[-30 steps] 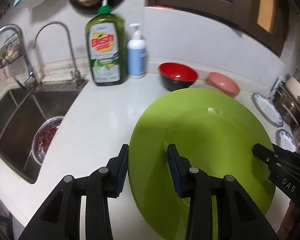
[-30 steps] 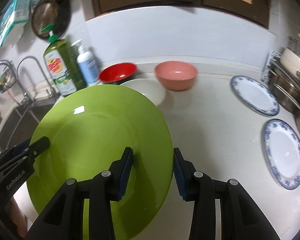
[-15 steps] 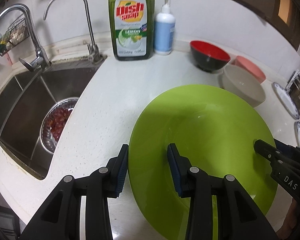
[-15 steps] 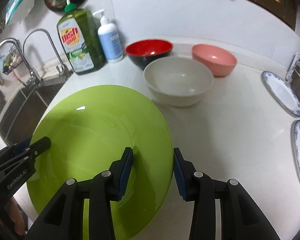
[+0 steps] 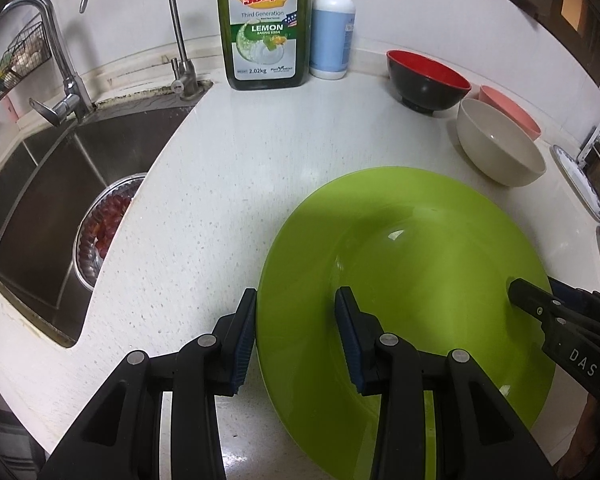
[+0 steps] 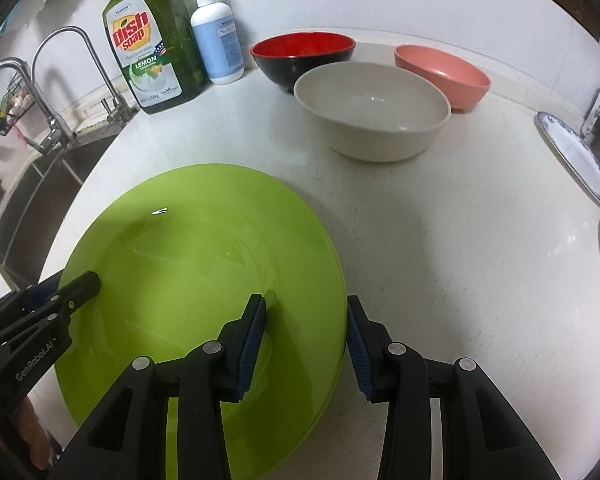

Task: Organize plates and bowls
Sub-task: 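Carry the green plate with both grippers toward the counter by the sink, then lower the green plate onto the counter and open both grippers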

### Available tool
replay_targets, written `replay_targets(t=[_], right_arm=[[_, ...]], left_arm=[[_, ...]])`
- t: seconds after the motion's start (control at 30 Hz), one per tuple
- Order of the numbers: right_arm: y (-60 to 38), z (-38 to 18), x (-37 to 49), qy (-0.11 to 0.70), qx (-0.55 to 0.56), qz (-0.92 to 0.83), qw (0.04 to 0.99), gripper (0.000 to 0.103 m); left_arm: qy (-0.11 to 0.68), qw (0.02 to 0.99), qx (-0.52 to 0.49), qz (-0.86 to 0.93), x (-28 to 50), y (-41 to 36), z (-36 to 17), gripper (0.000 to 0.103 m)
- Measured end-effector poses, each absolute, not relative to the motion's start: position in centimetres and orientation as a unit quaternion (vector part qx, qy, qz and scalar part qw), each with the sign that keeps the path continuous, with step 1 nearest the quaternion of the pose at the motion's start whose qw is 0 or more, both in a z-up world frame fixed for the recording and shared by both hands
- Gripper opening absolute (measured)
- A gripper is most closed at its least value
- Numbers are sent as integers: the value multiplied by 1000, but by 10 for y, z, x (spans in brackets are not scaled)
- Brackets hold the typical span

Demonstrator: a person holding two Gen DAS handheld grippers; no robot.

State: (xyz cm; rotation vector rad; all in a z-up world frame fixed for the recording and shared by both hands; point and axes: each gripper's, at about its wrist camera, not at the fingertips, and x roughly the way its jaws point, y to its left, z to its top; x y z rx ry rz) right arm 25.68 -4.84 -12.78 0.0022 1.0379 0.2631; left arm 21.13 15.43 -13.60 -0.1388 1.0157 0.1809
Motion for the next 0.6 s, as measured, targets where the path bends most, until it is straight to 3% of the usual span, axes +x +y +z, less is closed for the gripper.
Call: replay_targets(t=[0.6], right_arm=[[-43,-132,260,505,-9,125,854,41]], left_arm=[[492,865,-54,82,211,154,-141,42]])
